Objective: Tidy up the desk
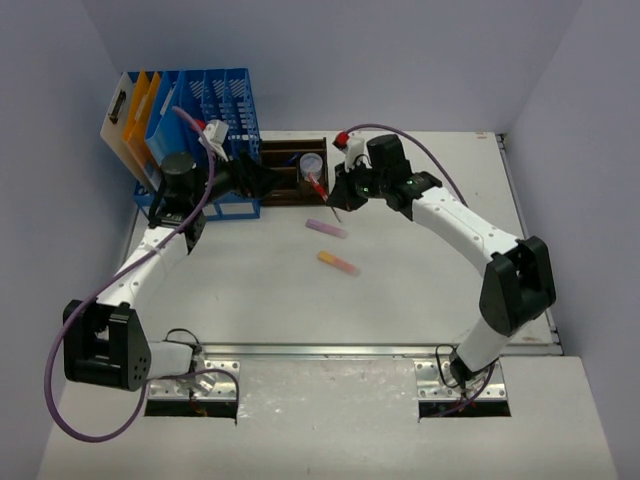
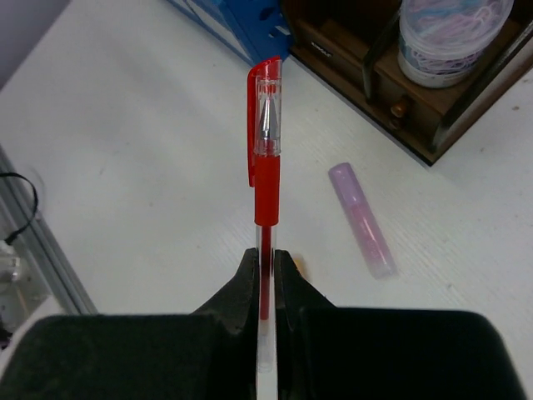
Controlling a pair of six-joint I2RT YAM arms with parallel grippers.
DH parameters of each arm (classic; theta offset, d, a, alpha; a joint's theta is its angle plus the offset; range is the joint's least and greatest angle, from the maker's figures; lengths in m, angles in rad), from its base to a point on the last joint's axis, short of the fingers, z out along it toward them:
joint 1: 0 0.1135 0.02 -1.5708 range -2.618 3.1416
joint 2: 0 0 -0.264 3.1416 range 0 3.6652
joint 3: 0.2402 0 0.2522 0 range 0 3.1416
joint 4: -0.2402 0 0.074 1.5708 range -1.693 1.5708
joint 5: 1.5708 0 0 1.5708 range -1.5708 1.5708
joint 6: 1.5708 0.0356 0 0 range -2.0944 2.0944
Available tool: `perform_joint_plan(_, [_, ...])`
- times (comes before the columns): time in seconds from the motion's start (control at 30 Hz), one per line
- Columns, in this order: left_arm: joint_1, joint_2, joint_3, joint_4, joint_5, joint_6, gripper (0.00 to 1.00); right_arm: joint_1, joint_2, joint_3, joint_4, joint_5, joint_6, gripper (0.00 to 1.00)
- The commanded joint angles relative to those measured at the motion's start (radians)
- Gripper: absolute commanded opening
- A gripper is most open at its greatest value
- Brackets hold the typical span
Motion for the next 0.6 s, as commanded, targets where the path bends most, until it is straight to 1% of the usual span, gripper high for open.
perform_joint_plan(0.0, [-0.029,0.0,-0.004,-0.003,0.019,-0.137,0.84,-0.017,0.013,0.058,0.074,-0.106,0.182,0.01])
perform_joint_plan(0.13, [-0.035,0.047,0.006,-0.016,-0.001,-0.227,0.83,-0.017,0.03,0.084,0.091,-0.173,0.279,0.01])
perform_joint_plan(0.2, [-0.037,0.067,0.015,-0.013,-0.004,-0.248,0.83,-0.017,0.032,0.092,0.097,-0.209,0.305,0.01])
perform_joint_plan(0.37, [-0.061,0.101,0.048,-0.009,-0.021,-0.263,0.83,-0.017,0.018,0.1,0.092,-0.241,0.313,0.01])
perform_joint_plan(0.5, [-0.09,0.14,0.074,0.0,-0.026,-0.287,0.8,-0.014,0.013,0.095,0.105,-0.287,0.319,0.01])
perform_joint_plan(0.57, [-0.097,0.147,0.08,0.032,-0.018,-0.315,0.79,-0.008,0.012,0.095,0.105,-0.293,0.313,0.01])
